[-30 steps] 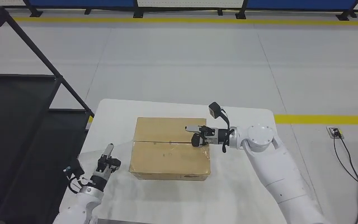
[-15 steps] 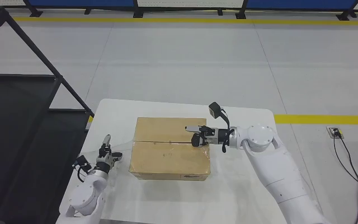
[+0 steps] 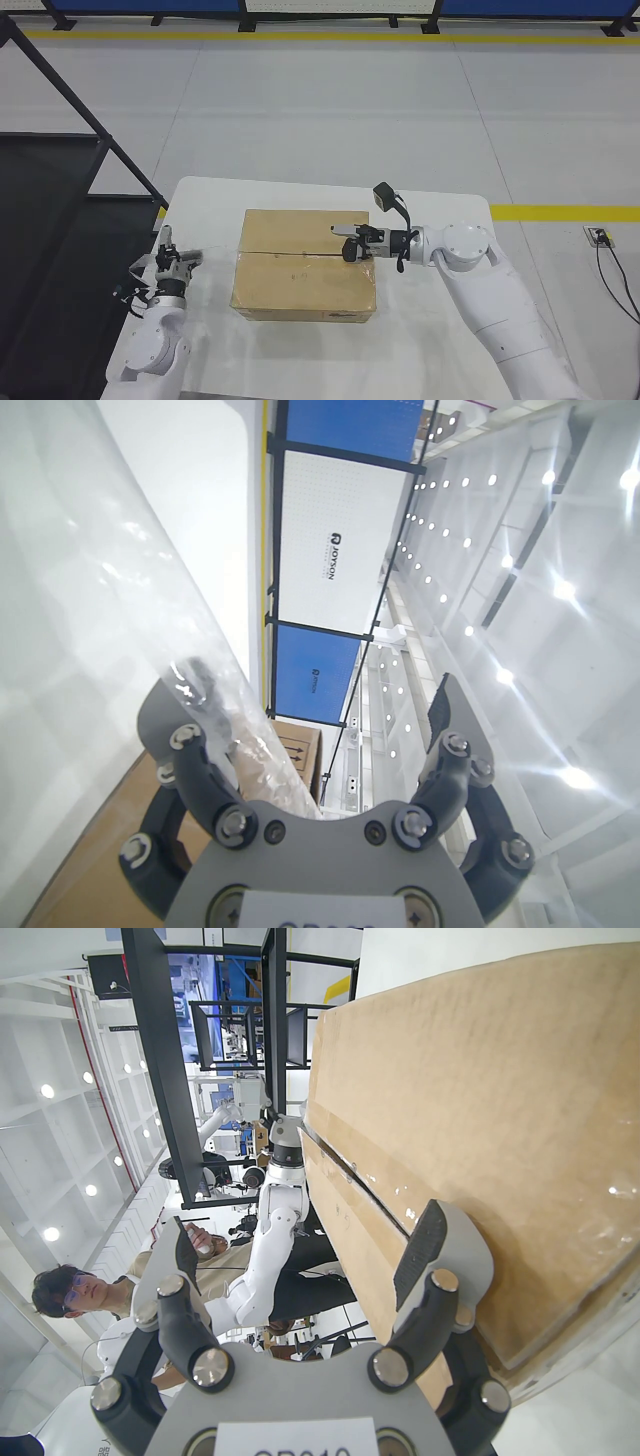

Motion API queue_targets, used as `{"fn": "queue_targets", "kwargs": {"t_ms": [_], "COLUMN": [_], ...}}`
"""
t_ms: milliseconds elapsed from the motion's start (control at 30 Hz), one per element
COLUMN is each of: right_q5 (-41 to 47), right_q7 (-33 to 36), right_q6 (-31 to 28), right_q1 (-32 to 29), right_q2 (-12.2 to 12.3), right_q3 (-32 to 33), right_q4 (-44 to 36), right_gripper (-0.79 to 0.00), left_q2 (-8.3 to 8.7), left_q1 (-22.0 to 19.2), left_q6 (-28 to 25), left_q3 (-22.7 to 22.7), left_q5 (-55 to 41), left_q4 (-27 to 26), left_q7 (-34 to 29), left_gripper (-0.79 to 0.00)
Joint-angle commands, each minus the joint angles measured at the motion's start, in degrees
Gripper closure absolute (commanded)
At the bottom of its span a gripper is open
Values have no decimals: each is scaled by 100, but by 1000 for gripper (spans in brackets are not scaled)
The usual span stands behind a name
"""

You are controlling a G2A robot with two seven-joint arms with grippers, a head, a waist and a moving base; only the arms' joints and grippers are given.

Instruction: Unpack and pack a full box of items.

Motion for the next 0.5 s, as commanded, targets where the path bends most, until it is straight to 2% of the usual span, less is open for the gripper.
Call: {"fn": "queue_targets", "kwargs": {"t_ms": [0,267,467], "right_q5": [0,0,0], "right_q7": [0,0,0], "right_q6": [0,0,0], "right_q1": [0,0,0], "right_q2": [0,0,0], "right_q3": [0,0,0], "right_q4": [0,0,0], "right_gripper": [-785,-785,-785], "left_q2": [0,18,16], "left_q1": [123,502,574], "left_q6": [-46,-15,102], "left_q3": [-56,-390,-510], "left_q5": [121,613,910], "left_q4": [-302,-1309,-1757], "left_q7": [90,283,319], "left_gripper": [-785,-785,-785]}}
